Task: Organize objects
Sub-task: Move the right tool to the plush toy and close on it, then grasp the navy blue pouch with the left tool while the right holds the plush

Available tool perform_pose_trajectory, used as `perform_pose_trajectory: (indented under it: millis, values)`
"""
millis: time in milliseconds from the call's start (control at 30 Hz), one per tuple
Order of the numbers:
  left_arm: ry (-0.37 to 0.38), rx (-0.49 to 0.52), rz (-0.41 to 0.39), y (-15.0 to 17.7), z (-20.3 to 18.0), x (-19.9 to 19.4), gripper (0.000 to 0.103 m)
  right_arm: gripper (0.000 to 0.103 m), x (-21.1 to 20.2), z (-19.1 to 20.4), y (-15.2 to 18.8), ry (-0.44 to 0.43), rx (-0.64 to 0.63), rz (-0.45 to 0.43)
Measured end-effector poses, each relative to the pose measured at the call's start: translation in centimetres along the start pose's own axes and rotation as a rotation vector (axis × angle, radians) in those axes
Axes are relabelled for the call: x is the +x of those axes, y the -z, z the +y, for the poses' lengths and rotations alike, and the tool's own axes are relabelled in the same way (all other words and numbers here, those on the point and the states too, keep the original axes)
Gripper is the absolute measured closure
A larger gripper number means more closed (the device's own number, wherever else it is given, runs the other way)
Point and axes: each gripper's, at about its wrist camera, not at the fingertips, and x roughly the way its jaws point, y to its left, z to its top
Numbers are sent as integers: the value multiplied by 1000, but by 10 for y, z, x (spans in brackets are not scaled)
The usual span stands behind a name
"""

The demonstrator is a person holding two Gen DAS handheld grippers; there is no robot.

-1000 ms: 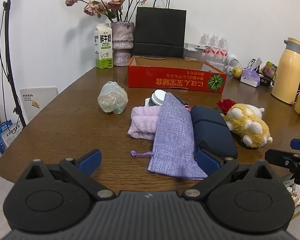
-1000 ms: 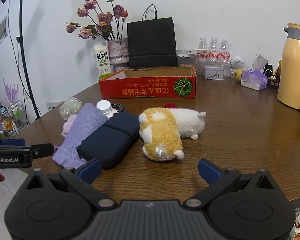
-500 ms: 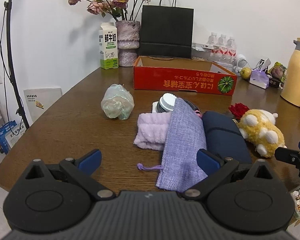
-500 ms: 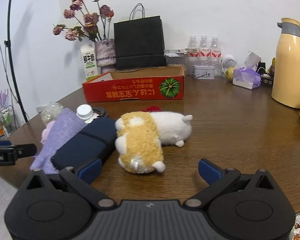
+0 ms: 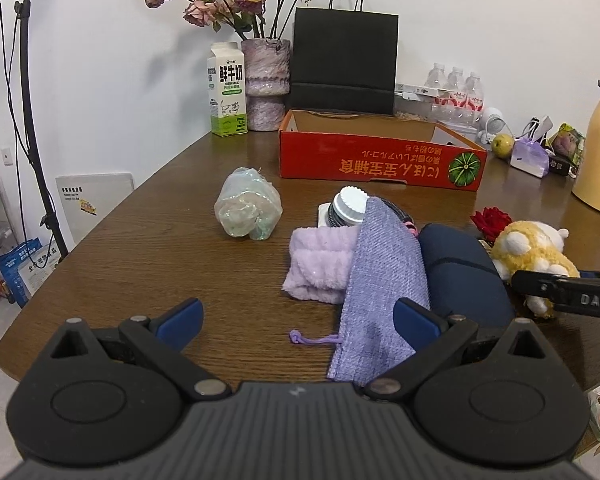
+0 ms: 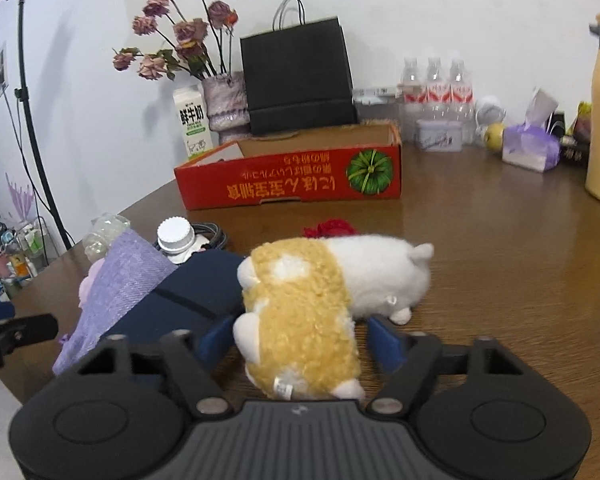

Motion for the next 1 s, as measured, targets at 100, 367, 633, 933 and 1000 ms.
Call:
perform_pose_trajectory:
  millis: [100,367,633,933,1000]
  values:
    - [0,-1,2,-1,0,0,0,51,2,2,1,-5,-3,-1]
    - [48,32,17,-2,-13,-1,0,55,-22,-2,6,20,-35,-135]
    - [95,59,29,-12,-34,-3,0,55,-41,-8,6,29,-34,-187]
    - [147,157,28,-29,-76,1,0,55,-58,-25,11,58,-18,-220]
    - [161,190,52,-33,-88,8,0,55,-60,-28,11,61,-16,-223]
